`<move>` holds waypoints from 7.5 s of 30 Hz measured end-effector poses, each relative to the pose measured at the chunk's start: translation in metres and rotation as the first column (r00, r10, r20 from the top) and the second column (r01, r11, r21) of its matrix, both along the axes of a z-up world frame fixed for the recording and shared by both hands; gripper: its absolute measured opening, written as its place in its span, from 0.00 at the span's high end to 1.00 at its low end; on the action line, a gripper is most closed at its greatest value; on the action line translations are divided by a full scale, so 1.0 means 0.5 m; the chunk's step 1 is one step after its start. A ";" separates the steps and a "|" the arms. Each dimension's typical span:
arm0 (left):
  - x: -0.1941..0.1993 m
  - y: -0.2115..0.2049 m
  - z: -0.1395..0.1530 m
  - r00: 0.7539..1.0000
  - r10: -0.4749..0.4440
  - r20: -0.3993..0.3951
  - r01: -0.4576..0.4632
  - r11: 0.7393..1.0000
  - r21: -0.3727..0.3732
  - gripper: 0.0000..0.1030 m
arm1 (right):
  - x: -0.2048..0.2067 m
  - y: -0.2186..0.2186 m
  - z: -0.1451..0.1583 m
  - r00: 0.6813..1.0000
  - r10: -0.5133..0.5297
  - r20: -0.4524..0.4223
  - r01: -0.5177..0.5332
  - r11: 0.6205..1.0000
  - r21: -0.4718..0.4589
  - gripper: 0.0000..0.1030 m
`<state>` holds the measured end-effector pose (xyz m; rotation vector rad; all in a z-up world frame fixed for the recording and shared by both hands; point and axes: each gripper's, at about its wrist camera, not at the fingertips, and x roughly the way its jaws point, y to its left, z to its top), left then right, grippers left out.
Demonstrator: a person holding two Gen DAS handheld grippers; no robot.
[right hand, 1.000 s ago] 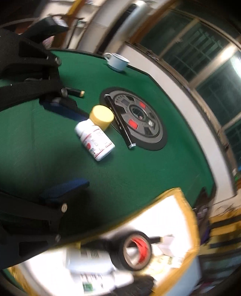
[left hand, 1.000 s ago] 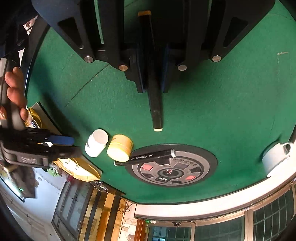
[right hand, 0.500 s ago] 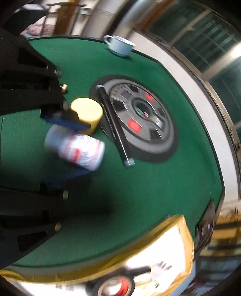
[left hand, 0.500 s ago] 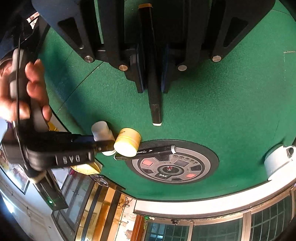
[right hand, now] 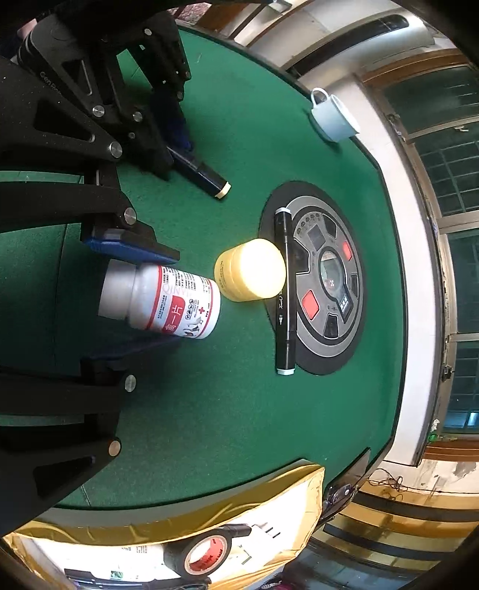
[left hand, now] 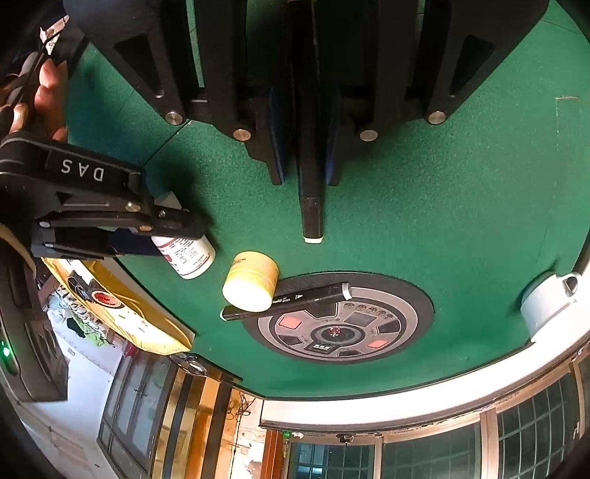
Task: Organize rigid objects
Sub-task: 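Grasp the white red-labeled bottle with the right gripper and lift it, then carry the red-labeled bottle with the right gripper while the left gripper carries the marker to the tray, then lower the red-labeled bottle and marker into the tray and open both grippers, then move both open grippers back over the yellow cup and black marker, then grasp the black marker with the left gripper while the right gripper grasps the yellow cup, then lift and carry the yellow cup and black marker toward the tray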
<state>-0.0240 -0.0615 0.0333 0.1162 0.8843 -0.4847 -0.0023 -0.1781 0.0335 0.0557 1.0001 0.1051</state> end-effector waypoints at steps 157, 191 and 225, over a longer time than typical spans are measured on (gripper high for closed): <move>0.293 -0.127 -0.008 0.978 -0.138 -0.158 0.105 0.974 -0.200 0.61 | -0.231 -0.261 0.105 0.964 -0.219 0.152 0.190 0.964 0.186 0.56; 0.138 -0.006 -0.015 0.985 -0.044 -0.167 0.019 0.989 -0.149 0.86 | -0.122 -0.101 0.066 0.993 -0.008 0.121 -0.008 0.991 0.132 0.56; 0.100 -0.059 -0.011 0.999 -0.027 0.042 0.025 0.999 0.047 0.88 | -0.002 0.020 0.003 0.986 0.068 0.155 -0.071 0.997 0.011 0.66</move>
